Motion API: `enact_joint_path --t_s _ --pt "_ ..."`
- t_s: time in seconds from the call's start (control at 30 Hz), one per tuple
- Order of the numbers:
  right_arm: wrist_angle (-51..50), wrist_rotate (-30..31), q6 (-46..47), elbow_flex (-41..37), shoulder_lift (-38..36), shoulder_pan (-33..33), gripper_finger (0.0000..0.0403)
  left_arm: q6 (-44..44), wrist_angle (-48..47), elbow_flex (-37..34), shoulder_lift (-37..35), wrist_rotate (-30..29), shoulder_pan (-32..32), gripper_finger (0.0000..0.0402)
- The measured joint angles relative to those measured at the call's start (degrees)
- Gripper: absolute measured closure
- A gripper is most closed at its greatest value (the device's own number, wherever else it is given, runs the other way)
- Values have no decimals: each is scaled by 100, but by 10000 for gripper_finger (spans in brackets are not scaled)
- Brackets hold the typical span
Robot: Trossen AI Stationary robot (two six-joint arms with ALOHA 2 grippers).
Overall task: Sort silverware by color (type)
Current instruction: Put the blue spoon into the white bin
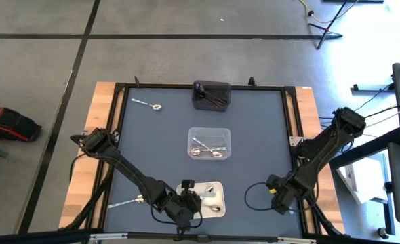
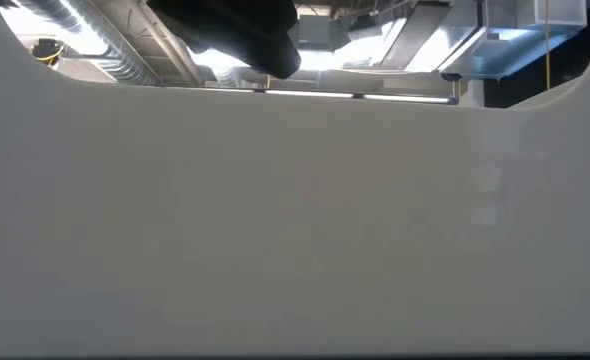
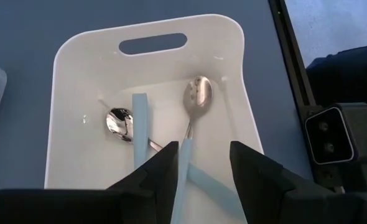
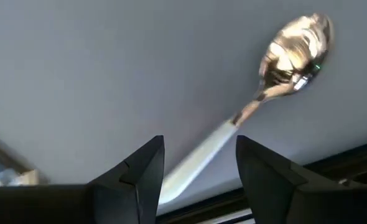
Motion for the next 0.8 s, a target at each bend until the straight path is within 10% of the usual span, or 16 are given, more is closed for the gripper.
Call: enact_joint_path --t_s 0.37,0.8 --pt "492 -388 37 -685 232 -13 226 -7 -2 0 0 0 0 262" --pt "721 -111 -681 -809 229 -7 351 -352 16 0 0 50 24 262"
